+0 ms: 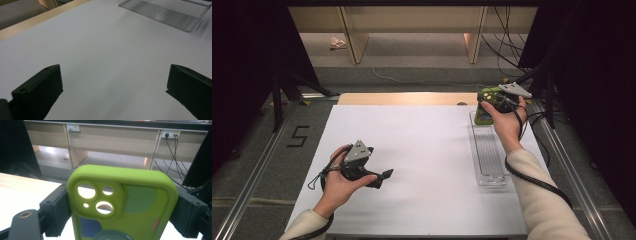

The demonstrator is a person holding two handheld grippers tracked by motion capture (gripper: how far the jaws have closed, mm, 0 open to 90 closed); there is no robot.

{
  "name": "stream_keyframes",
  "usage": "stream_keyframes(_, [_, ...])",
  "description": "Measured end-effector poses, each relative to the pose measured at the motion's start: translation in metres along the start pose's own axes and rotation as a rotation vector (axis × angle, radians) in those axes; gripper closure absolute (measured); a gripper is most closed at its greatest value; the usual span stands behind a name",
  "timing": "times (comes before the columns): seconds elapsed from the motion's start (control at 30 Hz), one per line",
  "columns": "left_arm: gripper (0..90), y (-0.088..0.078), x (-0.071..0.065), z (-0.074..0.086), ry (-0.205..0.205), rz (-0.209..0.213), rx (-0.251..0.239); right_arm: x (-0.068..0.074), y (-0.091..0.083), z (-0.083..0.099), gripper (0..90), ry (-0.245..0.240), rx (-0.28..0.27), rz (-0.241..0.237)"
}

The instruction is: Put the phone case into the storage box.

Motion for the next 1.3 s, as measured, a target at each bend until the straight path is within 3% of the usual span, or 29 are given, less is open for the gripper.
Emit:
stream_keyframes(0.7, [0.0, 0.000, 0.000, 0.000, -0.002, 0.003, -0.002, -0.008, 0.014, 0.002, 16.7, 0.005, 0.042, 0.024])
stream_keyframes(1.3, [0.0, 0.001, 0.000, 0.000, -0.006, 0.005, -0.004, -0.011, 0.031, 0.014, 16.6, 0.003, 0.109, 0.035])
Point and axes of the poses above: each handheld gripper's, and its own axes: y roughly forward along the jaws, z roughly out of its underside, x roughly to its left, the point moved 4 cm from there along y, roughly forward along the jaws, and after that the axes turned 11 degrees about -z, right-handed, at the moved point
